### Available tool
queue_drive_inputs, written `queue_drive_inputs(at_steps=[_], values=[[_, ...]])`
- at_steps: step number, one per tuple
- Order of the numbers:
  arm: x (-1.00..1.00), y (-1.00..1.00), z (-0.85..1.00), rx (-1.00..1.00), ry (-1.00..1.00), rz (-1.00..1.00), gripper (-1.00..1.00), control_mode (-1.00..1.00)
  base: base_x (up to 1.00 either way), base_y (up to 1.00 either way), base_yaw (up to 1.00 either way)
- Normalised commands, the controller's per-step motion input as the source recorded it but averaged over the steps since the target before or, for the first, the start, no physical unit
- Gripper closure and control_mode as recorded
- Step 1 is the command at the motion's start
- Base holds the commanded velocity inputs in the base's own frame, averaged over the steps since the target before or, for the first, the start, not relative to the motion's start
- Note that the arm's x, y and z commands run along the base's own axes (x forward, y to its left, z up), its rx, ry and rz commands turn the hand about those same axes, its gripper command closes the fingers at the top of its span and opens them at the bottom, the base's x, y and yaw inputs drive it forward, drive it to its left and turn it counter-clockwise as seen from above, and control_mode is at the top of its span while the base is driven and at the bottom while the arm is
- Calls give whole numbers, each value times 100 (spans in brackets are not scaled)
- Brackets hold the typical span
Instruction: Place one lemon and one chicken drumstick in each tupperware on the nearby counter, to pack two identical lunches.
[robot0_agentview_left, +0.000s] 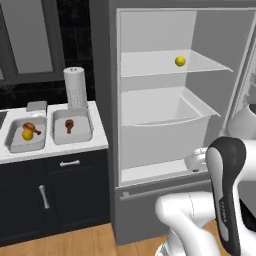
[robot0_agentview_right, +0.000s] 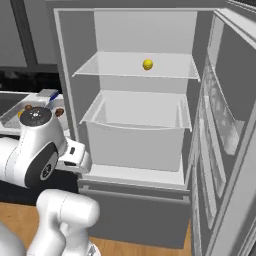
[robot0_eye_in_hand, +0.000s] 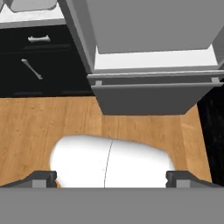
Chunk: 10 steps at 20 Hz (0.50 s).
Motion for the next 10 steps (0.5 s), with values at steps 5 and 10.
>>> queue_drive_inputs(at_steps=[5, 10], values=[[0, 0, 0, 0, 0, 0, -100, 100, 73, -24, 0], [0, 0, 0, 0, 0, 0, -100, 100, 72, -46, 0]])
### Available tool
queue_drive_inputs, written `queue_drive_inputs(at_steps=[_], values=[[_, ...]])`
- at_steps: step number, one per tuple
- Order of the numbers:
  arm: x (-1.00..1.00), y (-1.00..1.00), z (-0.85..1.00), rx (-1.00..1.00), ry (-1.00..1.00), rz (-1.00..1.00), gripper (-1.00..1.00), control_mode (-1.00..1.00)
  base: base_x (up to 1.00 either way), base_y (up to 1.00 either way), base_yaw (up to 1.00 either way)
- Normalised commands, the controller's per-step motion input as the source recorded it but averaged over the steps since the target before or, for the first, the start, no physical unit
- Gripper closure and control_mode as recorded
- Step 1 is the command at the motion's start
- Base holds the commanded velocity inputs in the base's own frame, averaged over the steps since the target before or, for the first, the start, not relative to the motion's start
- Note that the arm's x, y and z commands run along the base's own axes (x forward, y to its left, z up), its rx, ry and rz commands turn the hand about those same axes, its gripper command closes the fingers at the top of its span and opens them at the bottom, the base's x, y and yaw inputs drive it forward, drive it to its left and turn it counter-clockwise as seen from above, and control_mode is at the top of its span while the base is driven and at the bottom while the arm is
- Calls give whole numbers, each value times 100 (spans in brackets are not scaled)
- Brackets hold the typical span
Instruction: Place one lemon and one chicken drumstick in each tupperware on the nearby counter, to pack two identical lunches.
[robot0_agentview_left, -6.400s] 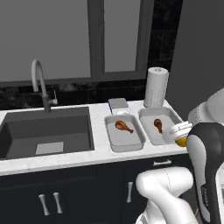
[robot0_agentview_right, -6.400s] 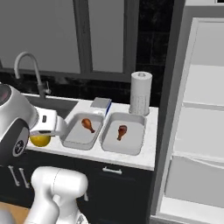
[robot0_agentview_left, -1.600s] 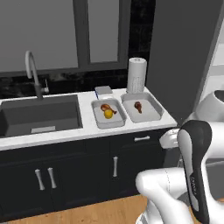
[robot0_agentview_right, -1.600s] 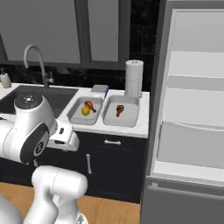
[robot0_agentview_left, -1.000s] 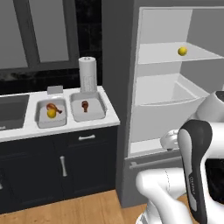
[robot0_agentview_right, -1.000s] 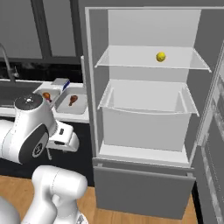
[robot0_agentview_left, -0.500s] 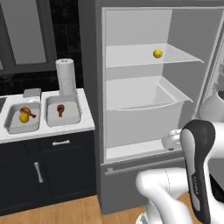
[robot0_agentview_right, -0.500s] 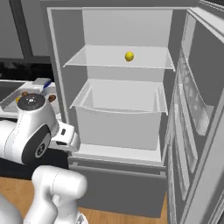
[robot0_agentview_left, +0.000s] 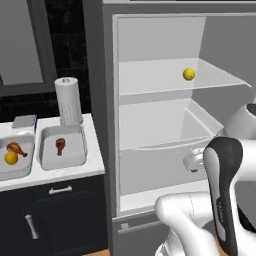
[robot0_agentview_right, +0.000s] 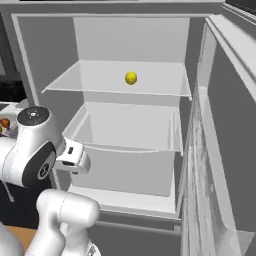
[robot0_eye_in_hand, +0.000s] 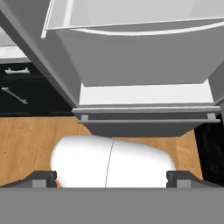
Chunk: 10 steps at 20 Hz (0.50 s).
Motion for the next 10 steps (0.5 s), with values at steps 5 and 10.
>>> queue_drive_inputs(at_steps=[5, 10], values=[[0, 0, 0, 0, 0, 0, -100, 100, 43, -53, 0], [0, 0, 0, 0, 0, 0, -100, 100, 32, -8, 0]])
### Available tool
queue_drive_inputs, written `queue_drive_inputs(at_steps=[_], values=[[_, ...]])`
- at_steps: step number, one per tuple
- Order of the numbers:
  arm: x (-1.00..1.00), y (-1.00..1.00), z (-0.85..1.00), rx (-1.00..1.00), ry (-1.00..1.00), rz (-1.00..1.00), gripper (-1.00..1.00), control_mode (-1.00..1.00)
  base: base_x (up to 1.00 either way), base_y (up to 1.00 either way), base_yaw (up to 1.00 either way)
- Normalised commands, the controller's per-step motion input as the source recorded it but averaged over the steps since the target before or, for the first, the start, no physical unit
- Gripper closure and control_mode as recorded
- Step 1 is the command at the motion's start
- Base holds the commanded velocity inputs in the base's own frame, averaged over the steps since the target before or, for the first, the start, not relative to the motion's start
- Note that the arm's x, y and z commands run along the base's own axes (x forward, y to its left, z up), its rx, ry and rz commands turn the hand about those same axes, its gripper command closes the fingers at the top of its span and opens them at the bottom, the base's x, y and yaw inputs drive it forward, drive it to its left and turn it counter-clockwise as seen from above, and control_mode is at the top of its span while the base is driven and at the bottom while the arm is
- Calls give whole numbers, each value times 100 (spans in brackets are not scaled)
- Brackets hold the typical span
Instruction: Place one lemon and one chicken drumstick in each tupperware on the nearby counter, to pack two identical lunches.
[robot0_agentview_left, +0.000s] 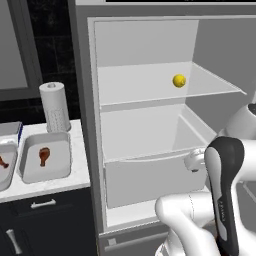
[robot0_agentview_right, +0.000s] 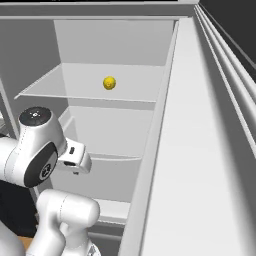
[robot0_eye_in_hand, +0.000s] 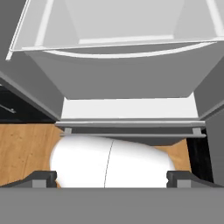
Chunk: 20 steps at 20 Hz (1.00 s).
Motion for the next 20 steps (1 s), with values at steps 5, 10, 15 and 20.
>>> queue_drive_inputs(at_steps=[5, 10, 15, 20], values=[[0, 0, 0, 0, 0, 0, -100, 100, 13, 0, -2], [0, 0, 0, 0, 0, 0, -100, 100, 0, 0, -4], [0, 0, 0, 0, 0, 0, -100, 100, 16, 0, -2], [0, 0, 0, 0, 0, 0, -100, 100, 3, 0, 0]])
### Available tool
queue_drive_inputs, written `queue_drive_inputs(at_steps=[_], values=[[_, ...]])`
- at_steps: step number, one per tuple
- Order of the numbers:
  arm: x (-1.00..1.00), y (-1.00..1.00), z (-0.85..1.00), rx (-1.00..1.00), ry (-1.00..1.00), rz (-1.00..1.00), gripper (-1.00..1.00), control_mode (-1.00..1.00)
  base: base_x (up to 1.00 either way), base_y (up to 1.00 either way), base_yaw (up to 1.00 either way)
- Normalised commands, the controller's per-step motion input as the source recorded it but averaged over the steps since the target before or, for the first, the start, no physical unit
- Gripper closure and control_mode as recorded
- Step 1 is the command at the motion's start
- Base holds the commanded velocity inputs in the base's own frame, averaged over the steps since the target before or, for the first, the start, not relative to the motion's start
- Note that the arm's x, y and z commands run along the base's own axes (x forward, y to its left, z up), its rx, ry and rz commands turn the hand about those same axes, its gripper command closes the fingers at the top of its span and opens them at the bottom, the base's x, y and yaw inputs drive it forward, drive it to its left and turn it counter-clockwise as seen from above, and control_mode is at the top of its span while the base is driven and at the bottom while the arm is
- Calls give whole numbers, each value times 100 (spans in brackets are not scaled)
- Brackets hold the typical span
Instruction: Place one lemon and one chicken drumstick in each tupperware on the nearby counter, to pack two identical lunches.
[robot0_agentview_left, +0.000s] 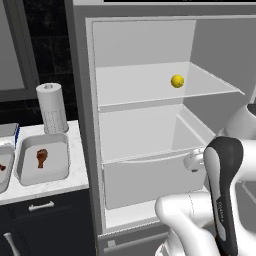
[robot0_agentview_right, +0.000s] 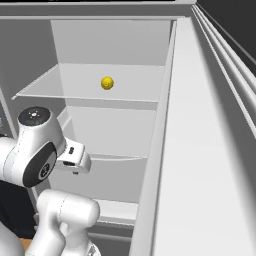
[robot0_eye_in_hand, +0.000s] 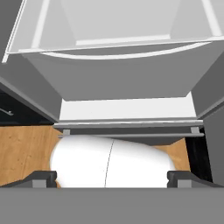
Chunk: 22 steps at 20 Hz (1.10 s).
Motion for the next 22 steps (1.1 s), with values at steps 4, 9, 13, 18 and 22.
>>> queue_drive_inputs(at_steps=[4, 9, 13, 18, 22], values=[[0, 0, 0, 0, 0, 0, -100, 100, 0, 0, 0], [0, 0, 6, 0, -18, 0, -100, -100, 0, 0, 0], [3, 0, 48, 0, -55, 0, -100, -100, 0, 0, 0], [23, 0, 87, 0, -32, -2, -100, -100, 0, 0, 0], [64, 0, 96, 0, -3, -1, -100, -100, 0, 0, 0]])
